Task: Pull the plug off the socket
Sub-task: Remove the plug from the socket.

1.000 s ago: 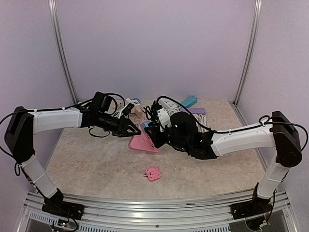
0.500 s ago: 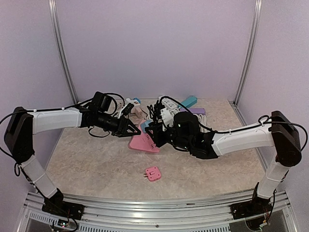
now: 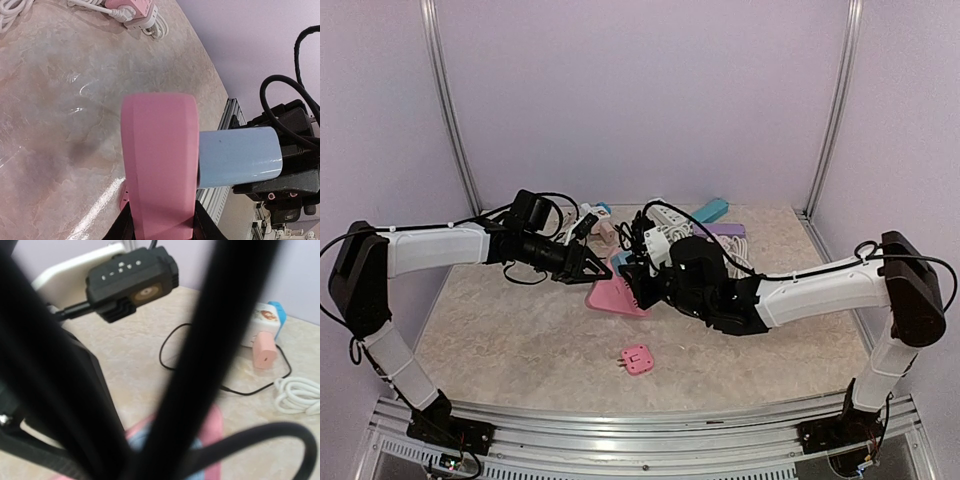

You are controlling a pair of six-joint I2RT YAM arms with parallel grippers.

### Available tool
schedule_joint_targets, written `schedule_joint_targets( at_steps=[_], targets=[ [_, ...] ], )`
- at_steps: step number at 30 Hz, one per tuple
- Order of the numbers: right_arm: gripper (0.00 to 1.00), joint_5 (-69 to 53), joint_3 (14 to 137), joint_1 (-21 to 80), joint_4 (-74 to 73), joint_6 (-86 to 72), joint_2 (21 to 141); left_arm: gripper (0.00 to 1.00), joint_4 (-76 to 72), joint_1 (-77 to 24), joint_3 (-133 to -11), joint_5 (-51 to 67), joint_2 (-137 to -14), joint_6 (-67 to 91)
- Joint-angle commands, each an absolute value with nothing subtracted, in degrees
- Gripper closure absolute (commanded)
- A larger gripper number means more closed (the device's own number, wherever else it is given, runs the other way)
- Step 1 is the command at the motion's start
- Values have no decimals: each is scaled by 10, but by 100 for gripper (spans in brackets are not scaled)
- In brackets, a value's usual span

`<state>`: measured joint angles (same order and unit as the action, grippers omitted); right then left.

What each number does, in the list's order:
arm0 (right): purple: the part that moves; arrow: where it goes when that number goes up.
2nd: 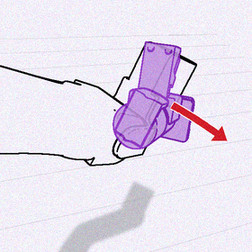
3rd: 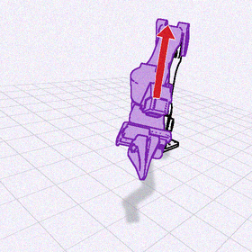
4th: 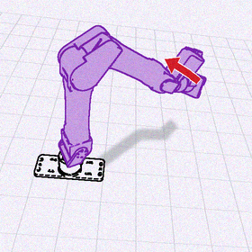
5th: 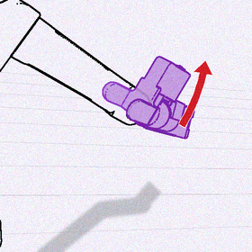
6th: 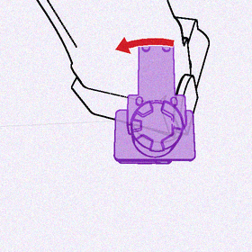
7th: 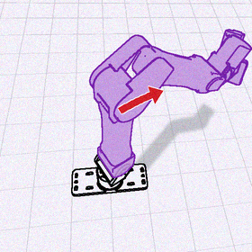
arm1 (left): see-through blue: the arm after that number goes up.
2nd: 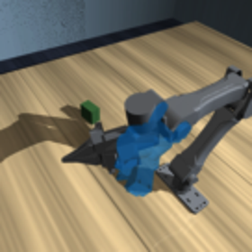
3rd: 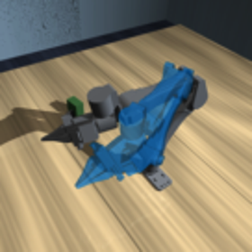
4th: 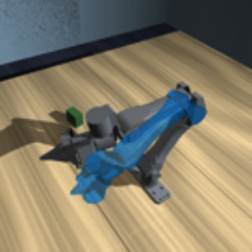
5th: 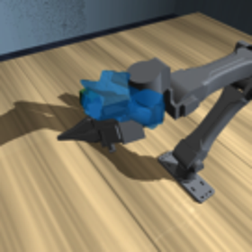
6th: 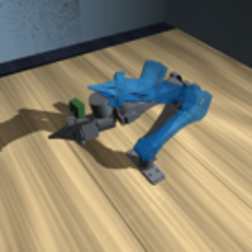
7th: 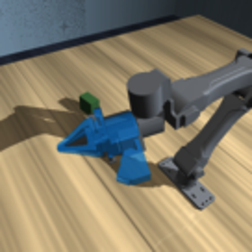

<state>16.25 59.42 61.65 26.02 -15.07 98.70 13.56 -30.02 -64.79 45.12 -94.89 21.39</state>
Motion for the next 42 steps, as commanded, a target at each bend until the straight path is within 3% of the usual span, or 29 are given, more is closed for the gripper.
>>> schedule_joint_targets(
  at_steps=[1,12,26,42],
  targets=[
    [100,228,626,634,228,-124,999,92,128,-289,-651,461,-946,216],
    [100,221,621,633,240,-149,992,93,128,-287,-651,463,-948,215],
    [100,91,548,564,325,-264,964,93,124,-295,-650,470,-935,196],
    [100,134,562,582,294,-230,968,96,137,-290,-654,449,-943,202]
  ],
)
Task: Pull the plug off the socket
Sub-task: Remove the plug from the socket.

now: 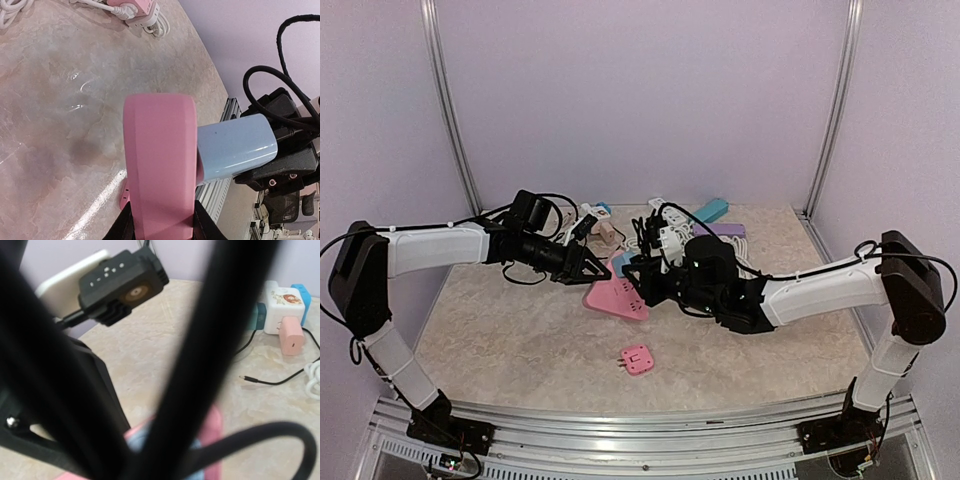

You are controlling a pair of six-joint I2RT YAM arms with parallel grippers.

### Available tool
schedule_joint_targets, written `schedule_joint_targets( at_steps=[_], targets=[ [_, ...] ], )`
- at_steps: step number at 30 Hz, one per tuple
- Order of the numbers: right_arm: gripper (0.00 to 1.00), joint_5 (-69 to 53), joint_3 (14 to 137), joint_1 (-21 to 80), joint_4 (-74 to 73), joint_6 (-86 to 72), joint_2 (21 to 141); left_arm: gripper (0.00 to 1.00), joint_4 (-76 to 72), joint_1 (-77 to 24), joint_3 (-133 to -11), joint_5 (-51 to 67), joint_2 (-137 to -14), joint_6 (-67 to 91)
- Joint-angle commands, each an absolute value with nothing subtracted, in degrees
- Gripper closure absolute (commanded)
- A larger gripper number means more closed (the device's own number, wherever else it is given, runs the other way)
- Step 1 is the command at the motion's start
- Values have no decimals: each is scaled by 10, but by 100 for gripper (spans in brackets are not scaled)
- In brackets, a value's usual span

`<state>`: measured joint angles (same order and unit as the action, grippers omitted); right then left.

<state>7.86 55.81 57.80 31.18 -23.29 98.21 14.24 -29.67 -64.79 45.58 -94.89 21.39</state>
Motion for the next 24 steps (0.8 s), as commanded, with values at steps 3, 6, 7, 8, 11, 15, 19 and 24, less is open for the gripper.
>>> schedule_joint_targets(
  at_steps=[3,6,7,8,11,15,19,24],
  targets=[
    [100,166,574,598,273,-209,970,96,139,-288,-655,449,-946,206],
    [100,196,586,611,255,-191,977,96,139,-287,-655,447,-947,208],
    [100,209,592,617,250,-184,979,96,139,-286,-655,446,-947,208],
    [100,219,596,621,243,-178,982,96,139,-285,-655,446,-947,209],
    [100,246,609,632,228,-163,990,96,139,-283,-655,447,-948,210],
    [100,280,619,641,215,-156,995,96,140,-281,-655,449,-951,213],
    [100,290,616,642,215,-161,993,96,141,-280,-655,450,-953,214],
    [100,274,605,638,228,-177,981,96,141,-279,-655,452,-952,213]
  ],
)
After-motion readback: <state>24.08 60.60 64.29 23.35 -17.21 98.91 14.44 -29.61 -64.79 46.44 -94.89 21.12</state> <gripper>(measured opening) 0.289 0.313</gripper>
